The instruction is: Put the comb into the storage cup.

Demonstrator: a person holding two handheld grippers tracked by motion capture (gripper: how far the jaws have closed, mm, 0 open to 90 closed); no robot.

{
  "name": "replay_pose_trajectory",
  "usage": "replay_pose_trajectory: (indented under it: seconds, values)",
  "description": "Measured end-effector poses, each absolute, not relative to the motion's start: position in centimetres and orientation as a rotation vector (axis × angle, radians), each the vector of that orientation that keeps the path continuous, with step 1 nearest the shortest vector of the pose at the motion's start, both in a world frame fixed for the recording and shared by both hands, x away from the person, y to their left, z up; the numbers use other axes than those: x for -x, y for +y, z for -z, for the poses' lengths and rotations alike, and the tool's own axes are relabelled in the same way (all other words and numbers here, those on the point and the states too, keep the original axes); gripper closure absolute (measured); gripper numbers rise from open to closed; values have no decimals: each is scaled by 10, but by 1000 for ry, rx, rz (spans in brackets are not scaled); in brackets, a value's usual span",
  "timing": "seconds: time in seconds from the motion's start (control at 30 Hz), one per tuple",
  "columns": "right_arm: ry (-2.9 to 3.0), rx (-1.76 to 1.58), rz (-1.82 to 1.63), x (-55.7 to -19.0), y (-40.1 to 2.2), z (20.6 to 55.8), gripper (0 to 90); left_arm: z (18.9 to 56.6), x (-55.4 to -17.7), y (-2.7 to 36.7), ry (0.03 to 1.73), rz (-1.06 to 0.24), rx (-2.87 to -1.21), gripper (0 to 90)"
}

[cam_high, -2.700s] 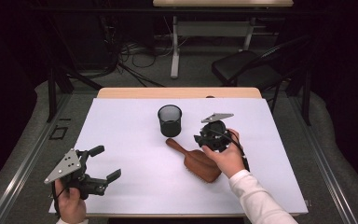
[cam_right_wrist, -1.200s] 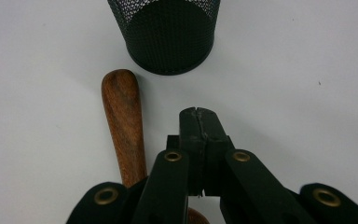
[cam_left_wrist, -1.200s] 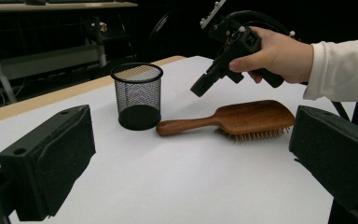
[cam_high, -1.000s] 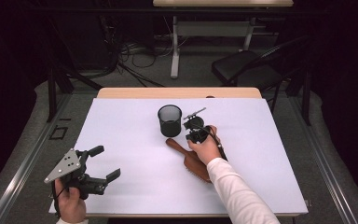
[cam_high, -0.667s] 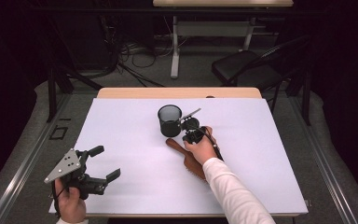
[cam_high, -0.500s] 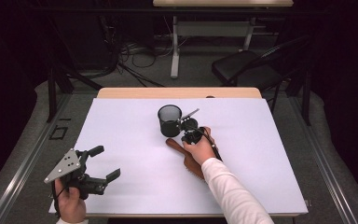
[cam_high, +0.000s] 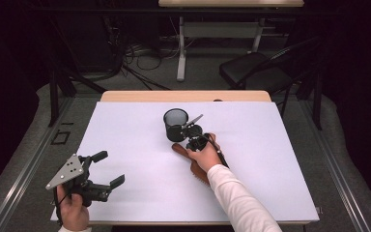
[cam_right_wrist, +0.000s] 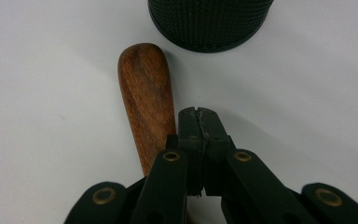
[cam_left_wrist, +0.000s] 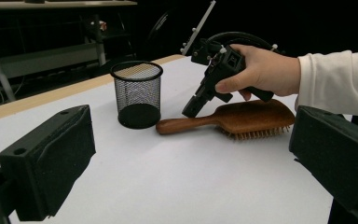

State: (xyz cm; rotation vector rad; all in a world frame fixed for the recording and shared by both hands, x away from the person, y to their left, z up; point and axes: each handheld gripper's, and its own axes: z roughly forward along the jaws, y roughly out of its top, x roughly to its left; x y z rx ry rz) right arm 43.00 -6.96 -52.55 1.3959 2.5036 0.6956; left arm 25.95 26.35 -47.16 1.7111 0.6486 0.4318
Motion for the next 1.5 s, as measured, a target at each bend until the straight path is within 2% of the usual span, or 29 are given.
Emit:
replay_pose_trajectory:
  seconds: [0.53, 1.5]
  values:
    - [2561, -1339, -685, -421, -58, 526, 894, 472, -260, 263, 648, -428, -1714, 4]
    - [2676, -1203, -678, -381, -48, 526, 890, 472, -259, 264, 653, -428, -1706, 4]
